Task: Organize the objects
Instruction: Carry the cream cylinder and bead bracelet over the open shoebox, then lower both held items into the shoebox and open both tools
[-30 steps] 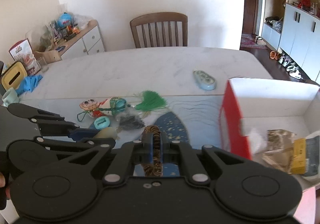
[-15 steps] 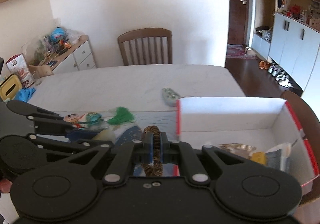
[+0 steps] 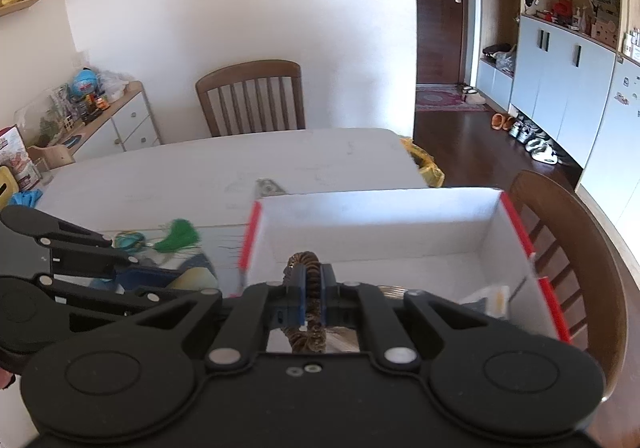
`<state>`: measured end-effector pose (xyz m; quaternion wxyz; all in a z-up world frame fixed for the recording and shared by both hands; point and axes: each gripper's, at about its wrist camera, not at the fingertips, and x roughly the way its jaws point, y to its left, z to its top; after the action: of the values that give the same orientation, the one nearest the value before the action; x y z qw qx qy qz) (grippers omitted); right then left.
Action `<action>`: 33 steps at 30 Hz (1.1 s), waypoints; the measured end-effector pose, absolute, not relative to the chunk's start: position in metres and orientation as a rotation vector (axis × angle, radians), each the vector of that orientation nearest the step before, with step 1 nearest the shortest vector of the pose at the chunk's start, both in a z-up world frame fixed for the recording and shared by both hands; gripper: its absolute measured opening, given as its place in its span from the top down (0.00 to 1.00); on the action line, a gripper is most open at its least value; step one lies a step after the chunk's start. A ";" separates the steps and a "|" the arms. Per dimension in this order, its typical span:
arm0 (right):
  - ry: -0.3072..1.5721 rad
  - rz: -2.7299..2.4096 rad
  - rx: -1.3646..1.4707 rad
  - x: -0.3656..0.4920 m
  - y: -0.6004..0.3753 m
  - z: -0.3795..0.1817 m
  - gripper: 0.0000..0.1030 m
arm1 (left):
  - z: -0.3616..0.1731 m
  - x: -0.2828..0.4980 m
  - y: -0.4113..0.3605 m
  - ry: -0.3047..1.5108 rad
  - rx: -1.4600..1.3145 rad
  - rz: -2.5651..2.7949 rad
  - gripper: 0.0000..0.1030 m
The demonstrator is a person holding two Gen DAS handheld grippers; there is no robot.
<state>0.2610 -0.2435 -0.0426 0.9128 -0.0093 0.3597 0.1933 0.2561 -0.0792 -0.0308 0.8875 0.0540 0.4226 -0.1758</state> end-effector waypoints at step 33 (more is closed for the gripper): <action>0.878 0.345 -0.082 0.366 -0.313 -0.117 0.95 | -0.100 0.349 -0.170 1.046 0.217 -0.223 0.85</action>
<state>0.3662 -0.3134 -0.1168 0.8901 -0.0396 0.4226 0.1661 0.3494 -0.1703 -0.1000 0.8548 0.1031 0.4974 -0.1061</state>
